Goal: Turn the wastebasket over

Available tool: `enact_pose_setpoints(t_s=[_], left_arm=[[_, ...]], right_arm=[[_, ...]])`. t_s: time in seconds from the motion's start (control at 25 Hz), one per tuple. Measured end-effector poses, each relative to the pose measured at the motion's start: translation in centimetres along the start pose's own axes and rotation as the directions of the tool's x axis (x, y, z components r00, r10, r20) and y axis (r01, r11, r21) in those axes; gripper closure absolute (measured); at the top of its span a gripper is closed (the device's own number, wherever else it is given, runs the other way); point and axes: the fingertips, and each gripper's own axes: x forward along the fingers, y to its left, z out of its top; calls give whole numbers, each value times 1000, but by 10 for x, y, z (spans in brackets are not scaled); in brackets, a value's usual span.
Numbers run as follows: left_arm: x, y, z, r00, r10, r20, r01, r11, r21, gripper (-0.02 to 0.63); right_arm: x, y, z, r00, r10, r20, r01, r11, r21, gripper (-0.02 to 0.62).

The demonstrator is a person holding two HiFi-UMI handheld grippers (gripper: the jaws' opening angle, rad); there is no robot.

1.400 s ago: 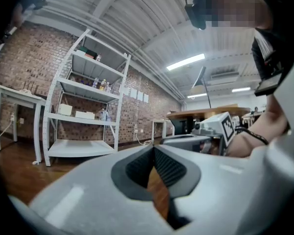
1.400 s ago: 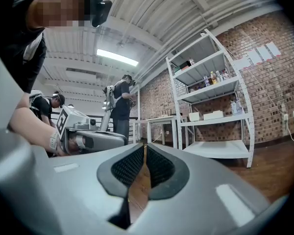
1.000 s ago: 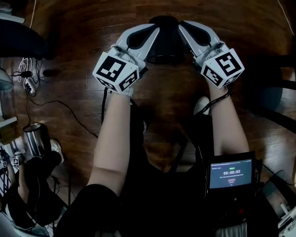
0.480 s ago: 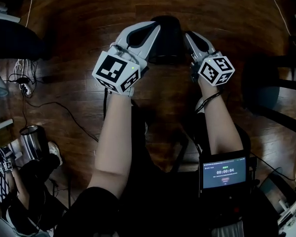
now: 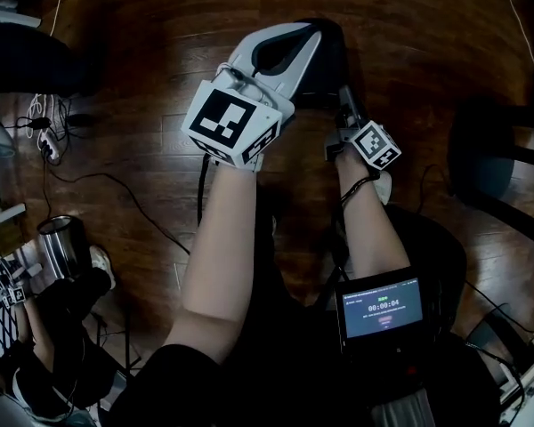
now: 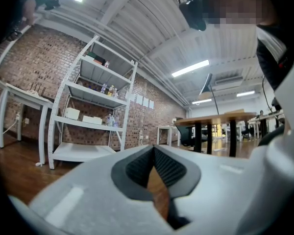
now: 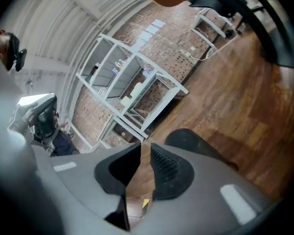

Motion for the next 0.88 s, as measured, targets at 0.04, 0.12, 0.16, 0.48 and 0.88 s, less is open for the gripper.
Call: enact_pose_setpoints(t_s=[0.04,0.12,0.16,0.48,0.88], left_arm=[[0,1,0,1000,7,-1,-7,1000,6,604],[2,-1,1,1000,15,0,-15,1000,17,604],[2,-2,1,1000,15,4,-15,1000,20,604],[-2,3,16,999,30,32,-29,999,-39,604],[-1,7,21,998,34,50,-32,998,-54,604]], right_arm=[[-1,-5,-7,1000,-12,20,11,999,53,537],[-7,-20,-20,998,-48,51,40,987,155,520],[-10,-28,-28,996,-65,60,52,980,195,507],[0,-79,-89,988,-138,69,87,868,488,394],[37,-92,-99,985,-133,110,46,818,573,393]])
